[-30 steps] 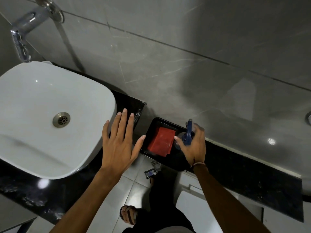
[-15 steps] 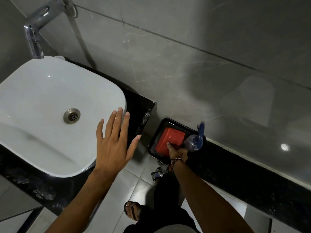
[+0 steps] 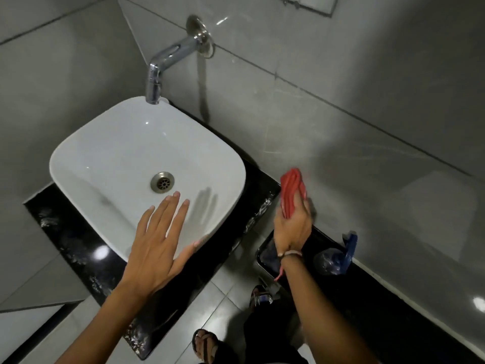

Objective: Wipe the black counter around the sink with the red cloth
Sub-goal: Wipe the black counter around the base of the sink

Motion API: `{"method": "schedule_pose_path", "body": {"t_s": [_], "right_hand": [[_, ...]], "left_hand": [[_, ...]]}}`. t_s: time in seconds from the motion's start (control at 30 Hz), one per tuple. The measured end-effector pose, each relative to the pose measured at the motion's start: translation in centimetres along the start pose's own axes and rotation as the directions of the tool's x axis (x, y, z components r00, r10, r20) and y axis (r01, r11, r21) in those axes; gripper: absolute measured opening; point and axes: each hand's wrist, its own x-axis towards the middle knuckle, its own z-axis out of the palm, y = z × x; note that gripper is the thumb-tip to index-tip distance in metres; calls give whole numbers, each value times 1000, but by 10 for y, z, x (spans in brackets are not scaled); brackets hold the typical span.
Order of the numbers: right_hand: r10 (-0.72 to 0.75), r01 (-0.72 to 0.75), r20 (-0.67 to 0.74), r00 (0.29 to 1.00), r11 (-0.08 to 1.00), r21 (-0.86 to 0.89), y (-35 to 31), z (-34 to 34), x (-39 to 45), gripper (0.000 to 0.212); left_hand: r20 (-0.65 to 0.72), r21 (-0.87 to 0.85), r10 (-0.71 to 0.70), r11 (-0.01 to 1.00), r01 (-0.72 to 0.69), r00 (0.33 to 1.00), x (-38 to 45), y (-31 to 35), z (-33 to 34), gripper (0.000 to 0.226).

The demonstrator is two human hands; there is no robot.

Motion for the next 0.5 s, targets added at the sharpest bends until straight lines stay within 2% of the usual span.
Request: {"method": "schedule_pose_path", "body": {"t_s": [0.07,0.13,0.2,0.27,0.33,0.4,0.5], "right_hand": [[-107,153,188,976,955,-252,-8,18,22,66],[-77,243,372,925,872,-425,-5,31,30,67],[-28,272,440,898,822,-501,1,37,31,74],[-108,334,425,899,794,-507,1,33,33,72],[-295,467,399,868,759,-455,2,31,42,58],[-424,600,472,773,729,-328,7,34,54,53],[-466,684,619,632,712,-161,18,46,68,59]], "left_hand": [[67,-4,-4,1000,4,998,-8,-12,3,80],[109,0,-5,1000,5,994,-11,-18,5,85],[119,-26,-7,1000,11,993,-11,-19,6,87],[117,-66,7,998,1,993,-10,-21,4,87],[116,-83,53,996,-44,992,-9,-27,1,84],[129,-93,102,992,-91,986,-7,-36,-2,82],[162,-77,169,984,-158,972,-4,-49,-2,81]]}}
